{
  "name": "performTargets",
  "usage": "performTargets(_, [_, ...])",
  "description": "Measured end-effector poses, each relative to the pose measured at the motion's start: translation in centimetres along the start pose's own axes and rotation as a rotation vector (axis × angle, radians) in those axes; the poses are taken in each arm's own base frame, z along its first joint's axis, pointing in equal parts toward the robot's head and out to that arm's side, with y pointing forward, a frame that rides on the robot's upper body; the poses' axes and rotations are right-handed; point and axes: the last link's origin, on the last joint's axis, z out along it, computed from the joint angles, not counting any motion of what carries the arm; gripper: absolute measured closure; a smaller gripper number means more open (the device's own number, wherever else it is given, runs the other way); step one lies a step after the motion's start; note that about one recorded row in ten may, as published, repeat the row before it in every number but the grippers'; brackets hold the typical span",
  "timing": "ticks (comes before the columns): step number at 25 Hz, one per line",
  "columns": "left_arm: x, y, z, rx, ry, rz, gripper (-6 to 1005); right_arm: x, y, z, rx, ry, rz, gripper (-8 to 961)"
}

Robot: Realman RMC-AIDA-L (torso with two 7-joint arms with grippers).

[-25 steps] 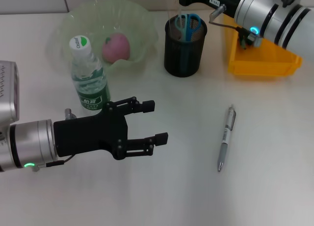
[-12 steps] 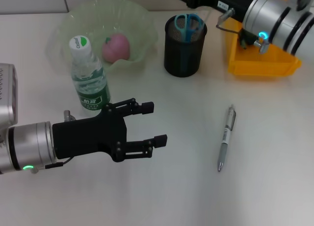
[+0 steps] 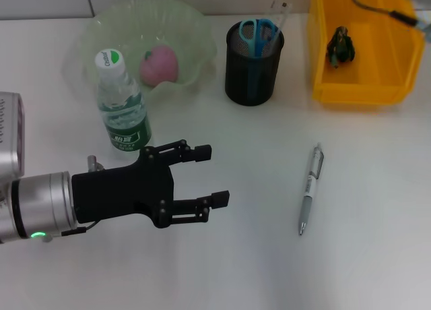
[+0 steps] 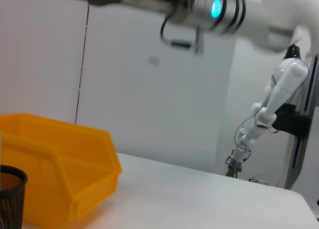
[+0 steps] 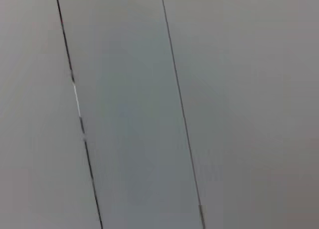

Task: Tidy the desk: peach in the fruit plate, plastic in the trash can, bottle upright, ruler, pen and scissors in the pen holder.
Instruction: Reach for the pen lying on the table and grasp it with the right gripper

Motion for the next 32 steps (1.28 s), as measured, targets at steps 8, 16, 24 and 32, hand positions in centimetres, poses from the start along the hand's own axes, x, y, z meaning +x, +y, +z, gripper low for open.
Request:
performTargets(8, [-0.2,0.1,0.0,-0.005,-0.011,0.010,186,-3.9,1.1,-2.4,0.178,0.513,0.084,264])
performTargets(16, [-0.7,0.3,0.1,-0.015,-0.033,0.008,186,1.9,1.3,-1.4,0.239,0.886,0.195,285])
performTargets(24, [-0.9,0.4,-0.1,-0.011,-0.043,0.003,186,7.4,0.4,-1.1,0.299,1.044,0.325,288])
performTargets(32, [-1.2,0.5,0.0,-0.018,-0.061,0.004,186,9.6,-0.5,-0.5,0.313,1.080,0.383,291])
